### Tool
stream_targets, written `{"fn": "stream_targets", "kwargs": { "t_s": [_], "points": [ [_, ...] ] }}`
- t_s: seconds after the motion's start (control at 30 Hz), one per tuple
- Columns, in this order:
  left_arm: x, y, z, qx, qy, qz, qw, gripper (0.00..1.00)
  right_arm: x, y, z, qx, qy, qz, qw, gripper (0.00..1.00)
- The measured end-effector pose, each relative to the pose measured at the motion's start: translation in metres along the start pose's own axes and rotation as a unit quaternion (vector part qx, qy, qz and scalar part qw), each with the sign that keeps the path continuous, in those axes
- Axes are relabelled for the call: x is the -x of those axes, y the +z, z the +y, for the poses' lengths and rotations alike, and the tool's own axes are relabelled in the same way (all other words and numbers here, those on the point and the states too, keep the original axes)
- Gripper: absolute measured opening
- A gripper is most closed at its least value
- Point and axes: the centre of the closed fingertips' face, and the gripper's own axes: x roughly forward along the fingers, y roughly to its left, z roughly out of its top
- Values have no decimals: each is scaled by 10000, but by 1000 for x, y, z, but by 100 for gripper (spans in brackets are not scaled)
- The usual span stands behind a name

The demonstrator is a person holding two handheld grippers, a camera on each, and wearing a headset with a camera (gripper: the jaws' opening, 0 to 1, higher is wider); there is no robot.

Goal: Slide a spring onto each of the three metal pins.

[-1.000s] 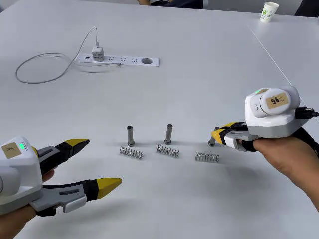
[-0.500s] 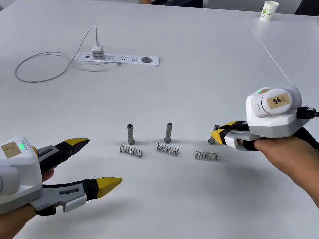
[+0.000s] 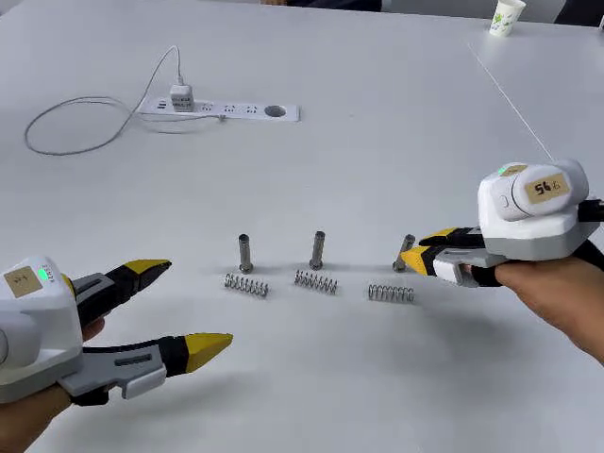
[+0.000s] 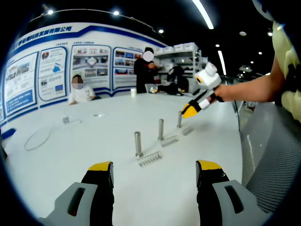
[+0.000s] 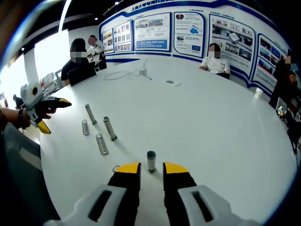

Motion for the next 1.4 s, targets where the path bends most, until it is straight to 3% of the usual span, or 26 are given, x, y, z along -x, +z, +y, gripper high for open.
{"fn": "stream_targets", "kwargs": {
  "t_s": [0.43,0.87,1.4],
  "points": [
    [-1,1,0,6,4,-11,10000,73,10,-4,13,295,479,-72,9984,21],
    [-2,0,-1,-5,-12,10,10000,73,7,-15,32,634,1073,12,9922,21],
    [-4,-2,-1,-8,-41,39,10000,72,0,-28,38,1067,1395,288,9840,16]
  ]
}}
